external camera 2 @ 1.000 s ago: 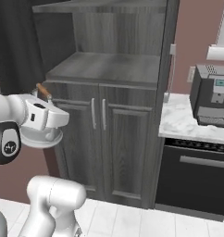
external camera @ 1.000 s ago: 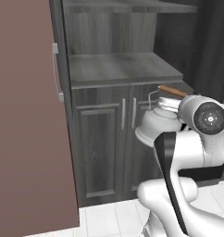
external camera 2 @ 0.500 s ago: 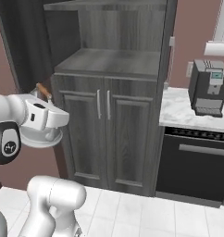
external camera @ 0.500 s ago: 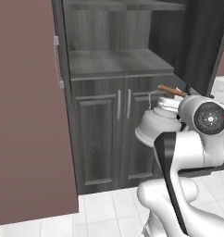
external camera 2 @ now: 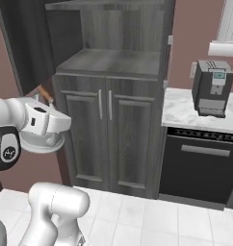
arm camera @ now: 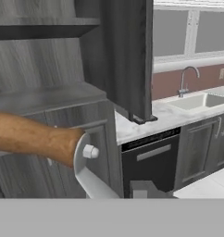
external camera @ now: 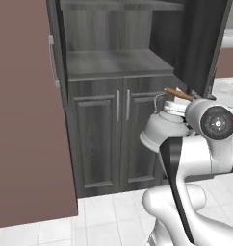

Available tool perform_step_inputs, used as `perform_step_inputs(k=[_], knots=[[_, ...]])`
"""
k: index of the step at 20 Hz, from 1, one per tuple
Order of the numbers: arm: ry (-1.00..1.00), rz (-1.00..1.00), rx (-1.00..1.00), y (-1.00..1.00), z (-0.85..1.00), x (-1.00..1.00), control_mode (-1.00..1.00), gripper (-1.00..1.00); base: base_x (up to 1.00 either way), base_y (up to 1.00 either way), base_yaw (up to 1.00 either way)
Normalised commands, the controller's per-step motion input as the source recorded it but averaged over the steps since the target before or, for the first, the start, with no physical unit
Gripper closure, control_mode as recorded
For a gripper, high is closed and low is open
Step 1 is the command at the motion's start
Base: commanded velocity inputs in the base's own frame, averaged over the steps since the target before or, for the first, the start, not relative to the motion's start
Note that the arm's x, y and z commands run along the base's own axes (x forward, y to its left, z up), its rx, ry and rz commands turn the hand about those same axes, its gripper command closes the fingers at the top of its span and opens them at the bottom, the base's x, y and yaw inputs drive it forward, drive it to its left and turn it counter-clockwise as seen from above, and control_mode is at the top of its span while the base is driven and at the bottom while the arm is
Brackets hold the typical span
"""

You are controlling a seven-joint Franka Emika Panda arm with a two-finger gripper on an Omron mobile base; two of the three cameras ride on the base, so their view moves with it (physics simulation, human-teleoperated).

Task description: Open the cabinet, pick the kettle from the cabinet, and place it in the sink.

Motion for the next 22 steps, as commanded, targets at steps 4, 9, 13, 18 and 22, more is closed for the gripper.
perform_step_inputs(k=[4,9,13,18,22], knots=[[0.00,0.00,0.00,0.00,0.00,0.00,1.00,1.00,-0.16,-0.57,0.06],[0.00,0.00,0.00,0.00,0.00,0.00,1.00,1.00,-0.09,-0.61,0.05],[0.00,0.00,0.00,0.00,0.00,0.00,1.00,1.00,-0.10,-0.64,0.03],[0.00,0.00,0.00,0.00,0.00,0.00,1.00,1.00,-0.15,-0.65,0.01],[0.00,0.00,0.00,0.00,0.00,0.00,1.00,1.00,-0.09,-0.65,0.00]])
